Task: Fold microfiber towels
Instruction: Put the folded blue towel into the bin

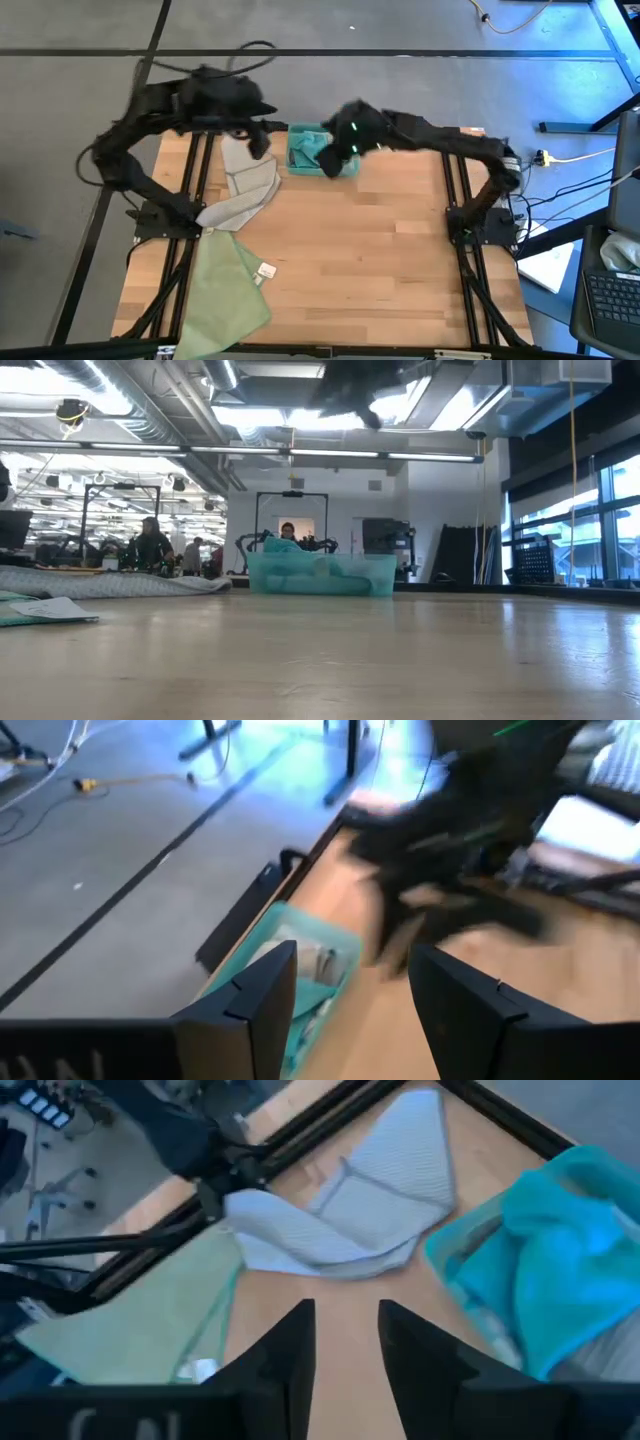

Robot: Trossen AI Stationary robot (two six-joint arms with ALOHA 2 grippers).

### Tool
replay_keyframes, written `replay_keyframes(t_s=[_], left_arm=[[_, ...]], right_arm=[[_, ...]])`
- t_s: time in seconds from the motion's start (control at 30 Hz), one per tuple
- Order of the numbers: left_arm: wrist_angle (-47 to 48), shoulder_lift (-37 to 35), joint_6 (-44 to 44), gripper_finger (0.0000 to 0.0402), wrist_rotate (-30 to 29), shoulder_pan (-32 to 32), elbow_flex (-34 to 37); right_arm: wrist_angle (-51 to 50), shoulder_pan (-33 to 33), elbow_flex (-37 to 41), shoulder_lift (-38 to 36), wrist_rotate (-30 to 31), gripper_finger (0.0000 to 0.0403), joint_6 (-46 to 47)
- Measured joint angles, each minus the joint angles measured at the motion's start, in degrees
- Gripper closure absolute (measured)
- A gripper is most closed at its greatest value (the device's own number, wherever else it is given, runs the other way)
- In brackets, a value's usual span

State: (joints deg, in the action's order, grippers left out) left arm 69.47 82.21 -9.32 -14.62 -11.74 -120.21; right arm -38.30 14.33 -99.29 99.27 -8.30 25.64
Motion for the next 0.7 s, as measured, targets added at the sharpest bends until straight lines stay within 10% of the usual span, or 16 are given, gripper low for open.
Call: replay_keyframes(t_s=[0.17, 0.7], left_arm=[[0.4, -2.8, -1.1, 0.0217, -4.2, 5.7, 0.1], [2.2, -3.8, -7.6, 0.0218, -5.9, 11.9, 0.1]], right_arm=[[0.0, 5.0, 0.0, 8.6, -7.6, 0.029, -12.1], [4.2, 12.3, 0.0, 21.5, -3.3, 0.0392, -18.2]])
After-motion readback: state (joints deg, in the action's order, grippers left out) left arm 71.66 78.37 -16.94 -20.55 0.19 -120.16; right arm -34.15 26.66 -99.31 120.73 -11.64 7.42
